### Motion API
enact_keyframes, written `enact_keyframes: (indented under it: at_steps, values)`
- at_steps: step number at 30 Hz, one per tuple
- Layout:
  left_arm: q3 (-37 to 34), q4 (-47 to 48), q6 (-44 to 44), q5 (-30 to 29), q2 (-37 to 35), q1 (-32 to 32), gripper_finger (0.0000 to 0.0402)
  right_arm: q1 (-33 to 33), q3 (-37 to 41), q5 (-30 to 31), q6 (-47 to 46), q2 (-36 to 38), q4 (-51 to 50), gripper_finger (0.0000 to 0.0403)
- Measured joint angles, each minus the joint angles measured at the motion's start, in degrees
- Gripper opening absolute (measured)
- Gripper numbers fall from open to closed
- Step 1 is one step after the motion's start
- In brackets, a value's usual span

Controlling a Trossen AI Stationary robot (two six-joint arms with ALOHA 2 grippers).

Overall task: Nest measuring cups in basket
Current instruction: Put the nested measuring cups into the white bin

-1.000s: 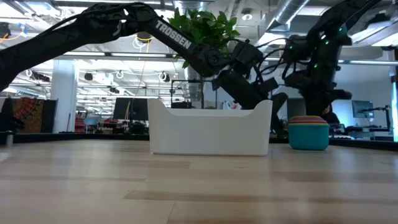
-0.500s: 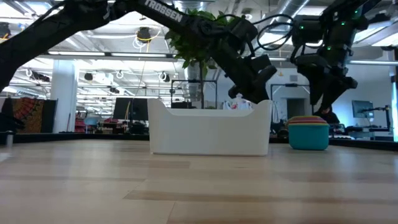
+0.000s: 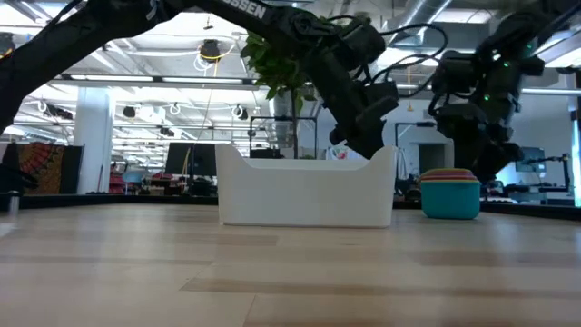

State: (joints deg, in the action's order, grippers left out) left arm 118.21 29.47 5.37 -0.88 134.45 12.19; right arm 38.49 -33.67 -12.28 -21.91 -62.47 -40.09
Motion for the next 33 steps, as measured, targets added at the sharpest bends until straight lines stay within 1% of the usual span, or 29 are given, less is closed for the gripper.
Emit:
enact_keyframes:
  at_steps: [3, 7, 13, 18, 22, 24, 27, 30, 33]
  values:
    - [0.0, -0.1, 0.0, -1.1, 0.0, -1.3, 0.0000, 0.6, 3.2, -1.1, -1.4, 2.1, 5.3, 0.0296]
    - [0.0, 0.3, -0.8, -1.5, 0.0, -2.5, 0.0000, 0.8, 5.1, -3.1, -3.4, 3.0, 10.3, 0.0296]
    - [0.0, 6.6, -4.9, -3.8, -0.4, -3.8, 0.0000, 0.8, 8.1, -4.3, -3.8, 2.6, 12.0, 0.0292]
    - [0.1, 10.1, -5.9, -10.9, -3.3, -4.7, 0.0000, 0.8, 10.6, -4.7, -4.5, 2.6, 16.0, 0.0291]
    - [0.1, 14.0, -6.7, -17.8, -6.6, -5.2, 0.0000, 0.8, 10.8, -4.8, -4.7, 2.5, 16.0, 0.0285]
    - [0.1, 16.4, -7.8, -20.4, -8.5, -5.3, 0.0000, 0.8, 10.8, -4.7, -4.7, 2.6, 15.7, 0.0275]
    - [0.1, 19.1, -8.8, -21.1, -11.4, -5.3, 0.0000, 0.7, 10.8, -4.3, -4.9, 2.6, 15.4, 0.0249]
    - [0.1, 20.2, -10.1, -21.7, -14.0, -5.5, 0.0000, 0.7, 10.8, -3.9, -4.8, 2.6, 15.4, 0.0208]
    - [0.1, 20.9, -10.8, -23.7, -16.4, -5.7, 0.0000, 0.7, 10.8, -3.6, -4.6, 2.6, 15.3, 0.0161]
